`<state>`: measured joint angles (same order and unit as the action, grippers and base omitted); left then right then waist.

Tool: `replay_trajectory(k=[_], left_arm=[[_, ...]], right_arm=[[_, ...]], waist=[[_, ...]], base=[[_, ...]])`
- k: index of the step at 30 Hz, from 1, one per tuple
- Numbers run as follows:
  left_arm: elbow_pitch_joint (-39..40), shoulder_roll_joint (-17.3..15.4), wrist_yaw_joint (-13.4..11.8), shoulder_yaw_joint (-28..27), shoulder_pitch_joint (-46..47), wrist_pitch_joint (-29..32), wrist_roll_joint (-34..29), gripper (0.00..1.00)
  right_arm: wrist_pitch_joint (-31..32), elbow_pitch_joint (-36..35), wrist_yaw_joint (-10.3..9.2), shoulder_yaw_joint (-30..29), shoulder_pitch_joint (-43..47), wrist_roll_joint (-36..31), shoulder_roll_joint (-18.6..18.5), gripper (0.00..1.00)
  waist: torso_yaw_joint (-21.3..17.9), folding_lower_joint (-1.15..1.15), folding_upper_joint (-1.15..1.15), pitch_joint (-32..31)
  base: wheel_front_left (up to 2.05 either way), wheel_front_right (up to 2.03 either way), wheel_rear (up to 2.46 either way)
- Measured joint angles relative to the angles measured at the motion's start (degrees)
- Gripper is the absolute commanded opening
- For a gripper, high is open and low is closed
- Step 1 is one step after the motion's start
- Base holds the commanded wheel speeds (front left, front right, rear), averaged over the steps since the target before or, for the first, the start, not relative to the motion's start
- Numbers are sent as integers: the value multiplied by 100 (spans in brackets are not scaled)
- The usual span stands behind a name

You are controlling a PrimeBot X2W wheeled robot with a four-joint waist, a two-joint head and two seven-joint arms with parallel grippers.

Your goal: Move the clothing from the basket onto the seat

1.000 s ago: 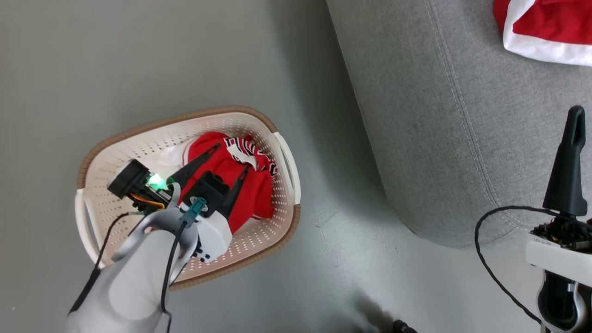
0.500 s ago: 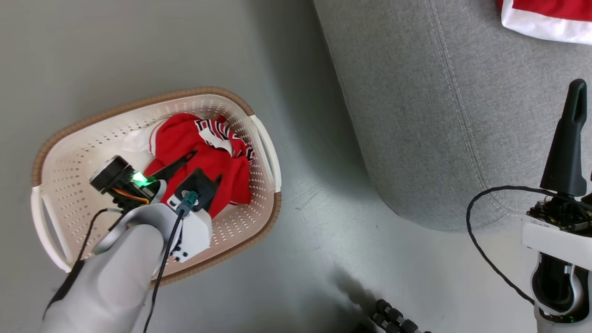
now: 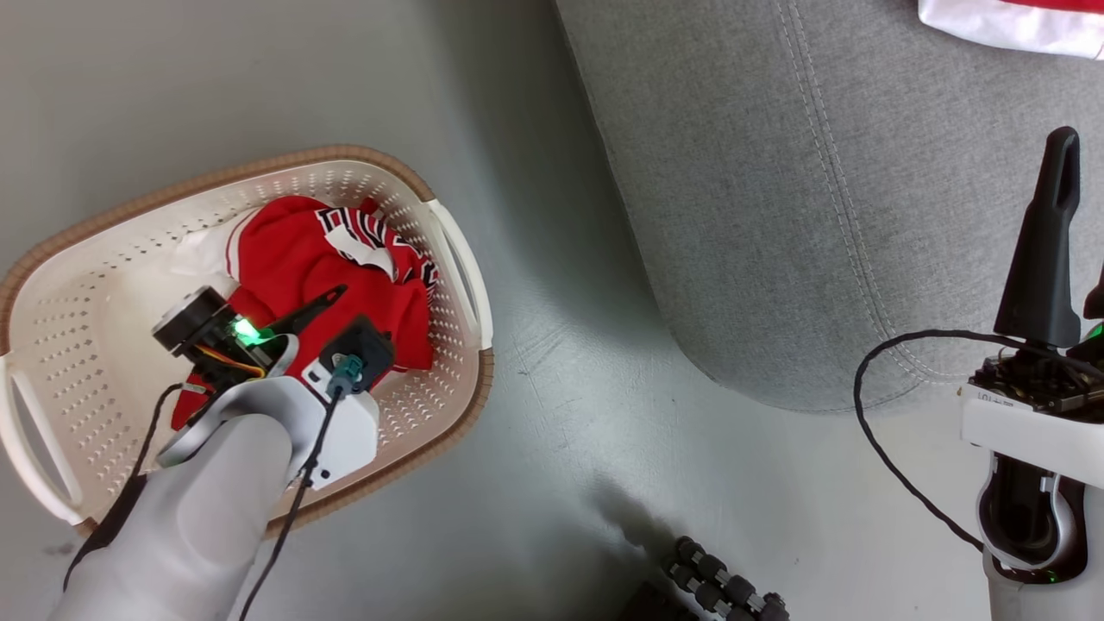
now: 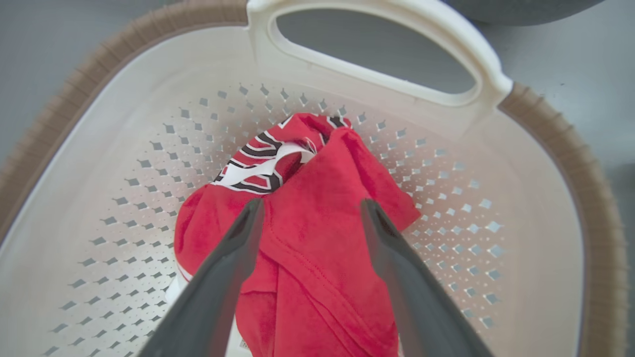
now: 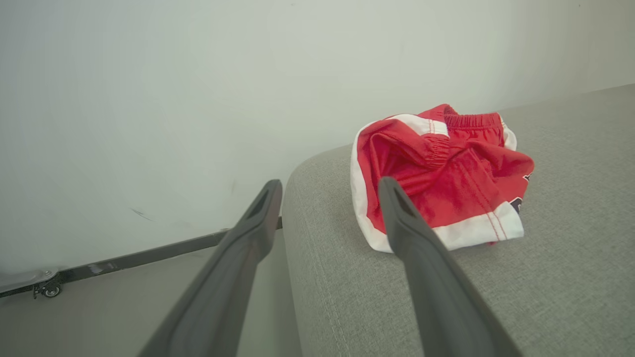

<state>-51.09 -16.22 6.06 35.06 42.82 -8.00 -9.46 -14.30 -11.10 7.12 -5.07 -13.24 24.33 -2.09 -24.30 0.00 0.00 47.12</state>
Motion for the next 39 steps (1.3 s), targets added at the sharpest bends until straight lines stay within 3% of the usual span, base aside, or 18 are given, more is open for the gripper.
replay_trajectory(k=[11, 27, 39], left_arm=[[-180, 112, 8, 205, 182, -23, -137, 100], [-575, 4, 48, 309, 296, -57, -245, 100], [-731, 71, -78, 411, 456, -65, -368, 100]], right_arm=[[0, 132, 0, 79, -118, 99, 0, 100], [-1, 224, 0, 145, -117, 244, 1, 100], [-1, 236, 0, 133, -115, 246, 4, 100]], waist=[[-200, 0, 0, 79], [-460, 0, 0, 144], [-521, 0, 0, 197]], base=[[0, 0, 0], [0, 0, 0], [0, 0, 0]])
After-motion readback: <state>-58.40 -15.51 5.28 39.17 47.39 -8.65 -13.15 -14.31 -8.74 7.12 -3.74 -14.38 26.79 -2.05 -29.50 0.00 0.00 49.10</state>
